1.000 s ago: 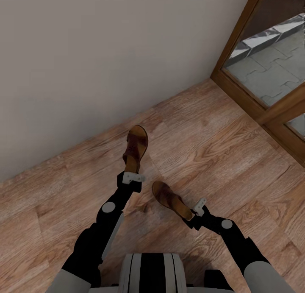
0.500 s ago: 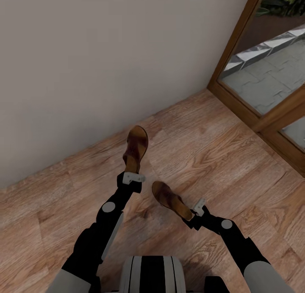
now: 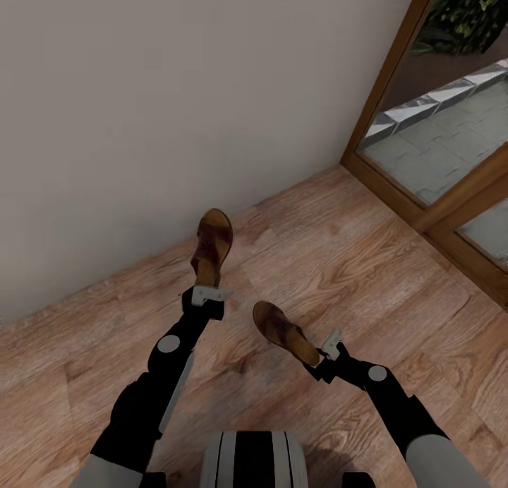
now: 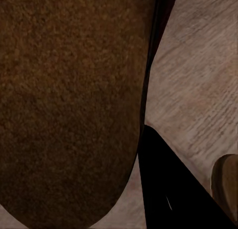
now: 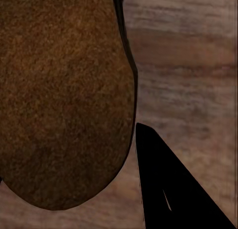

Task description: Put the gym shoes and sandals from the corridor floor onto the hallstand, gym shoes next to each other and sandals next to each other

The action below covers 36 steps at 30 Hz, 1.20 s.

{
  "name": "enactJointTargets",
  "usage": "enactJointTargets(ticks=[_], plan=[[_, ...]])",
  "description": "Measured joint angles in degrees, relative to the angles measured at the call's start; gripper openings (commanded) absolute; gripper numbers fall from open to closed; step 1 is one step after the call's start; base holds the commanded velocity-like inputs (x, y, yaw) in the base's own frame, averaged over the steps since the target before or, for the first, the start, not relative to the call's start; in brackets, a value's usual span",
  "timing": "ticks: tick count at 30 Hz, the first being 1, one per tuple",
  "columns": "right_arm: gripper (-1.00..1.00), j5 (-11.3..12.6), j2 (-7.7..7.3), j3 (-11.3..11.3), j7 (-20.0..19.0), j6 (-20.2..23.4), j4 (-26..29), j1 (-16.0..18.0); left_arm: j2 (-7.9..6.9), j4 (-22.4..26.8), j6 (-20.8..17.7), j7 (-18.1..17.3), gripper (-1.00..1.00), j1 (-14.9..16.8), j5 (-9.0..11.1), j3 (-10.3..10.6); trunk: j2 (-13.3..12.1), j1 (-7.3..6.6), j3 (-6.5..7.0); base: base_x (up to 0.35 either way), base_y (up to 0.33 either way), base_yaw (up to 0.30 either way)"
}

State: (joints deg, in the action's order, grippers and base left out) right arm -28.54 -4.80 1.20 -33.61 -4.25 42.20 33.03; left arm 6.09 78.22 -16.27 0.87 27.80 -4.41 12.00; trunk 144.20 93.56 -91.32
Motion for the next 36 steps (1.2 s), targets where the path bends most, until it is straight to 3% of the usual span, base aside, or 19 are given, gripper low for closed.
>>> enactJointTargets(ticks=[4,5,7,8,11,13,16,18,19,21,24,27,29,31,36], plan=[[-1.0,0.1,0.03,0.1,0.0,0.0,0.1,0.0,-0.32,0.0,0.0,0.0,-1.0,-1.7,-0.1,-3.4,-0.1,-0.1,1.08,0.0,0.0,-0.009],[-1.0,0.2,0.07,1.8,0.0,-0.1,-0.2,0.0,-0.81,-0.2,0.0,-0.1,-1.0,-3.2,-0.2,-6.5,-0.1,-0.13,1.35,0.0,0.0,-0.051],[-1.0,0.3,0.26,3.0,0.0,-0.1,-0.2,0.0,-1.07,-0.4,0.1,-0.1,-1.0,-3.5,-0.2,-7.7,-0.1,-0.18,1.94,0.0,0.0,-0.064],[-1.0,0.4,1.99,6.9,0.1,-0.2,-0.4,0.0,-2.38,-1.8,0.6,0.0,-1.0,-5.0,-0.2,-8.7,-0.1,-0.2,2.24,0.0,0.0,-0.074],[-1.0,0.1,3.12,11.0,0.7,-0.3,-0.5,-0.2,-2.88,-4.5,1.1,0.0,-1.0,-6.3,-0.1,-8.9,-0.1,-0.28,3.17,0.0,0.0,-0.076],[-1.0,0.1,3.36,12.8,1.4,-0.3,-0.5,-0.3,-2.96,-6.3,1.5,0.0,-1.0,-6.7,-0.1,-8.9,-0.2,-0.34,3.79,0.0,0.0,-0.077],[-1.0,0.0,3.6,17.4,3.3,-0.8,-0.6,-1.5,-3.07,-10.2,3.5,0.0,-1.0,-7.1,-0.1,-9.0,-0.2,-0.41,4.72,0.0,0.0,-0.077],[-1.0,0.1,3.72,21.5,4.4,-1.9,-0.6,-2.9,-3.13,-13.4,6.1,0.1,-1.0,-7.3,-0.1,-9.0,-0.2,-0.46,5.34,0.0,0.0,-0.078],[-1.0,0.1,3.79,25.5,5.0,-3.8,-0.7,-4.3,-3.12,-16.7,9.0,0.1,-1.0,-7.4,-0.1,-9.1,-0.3,-0.48,5.64,0.0,0.0,-0.079],[-1.0,0.2,4.15,29.2,5.2,-6.6,-0.7,-5.6,-3.11,-20.0,12.0,0.4,-1.0,-7.4,-0.1,-9.1,-0.3,-0.54,6.27,0.0,0.0,-0.08],[-1.0,0.2,4.85,32.6,5.4,-9.9,-0.7,-7.2,-3.12,-23.8,15.0,1.2,-1.0,-7.4,-0.1,-9.1,-0.3,-0.62,7.2,0.0,0.0,-0.08],[-1.0,0.1,5.27,34.4,5.4,-12.2,-0.7,-8.7,-3.13,-26.4,17.2,2.1,-1.0,-7.5,0.0,-9.1,-0.4,-0.7,8.14,0.0,0.0,-0.081],[-1.0,0.1,5.55,36.3,5.5,-15.9,-0.9,-11.2,-3.1,-30.6,21.9,3.7,-1.0,-7.6,0.2,-9.2,-0.4,-0.75,8.76,0.0,0.0,-0.081],[-1.0,0.0,5.66,37.0,5.6,-19.0,-1.7,-12.9,-3.04,-33.8,25.6,4.8,-1.0,-8.0,0.3,-9.2,-0.4,-0.8,9.38,0.0,0.0,-0.081],[-1.0,-0.2,5.68,38.4,6.0,-26.1,-5.7,-15.5,-3.01,-39.5,30.2,6.3,-1.0,-8.6,0.4,-9.2,-0.5,-0.93,10.94,0.0,0.0,-0.081]])
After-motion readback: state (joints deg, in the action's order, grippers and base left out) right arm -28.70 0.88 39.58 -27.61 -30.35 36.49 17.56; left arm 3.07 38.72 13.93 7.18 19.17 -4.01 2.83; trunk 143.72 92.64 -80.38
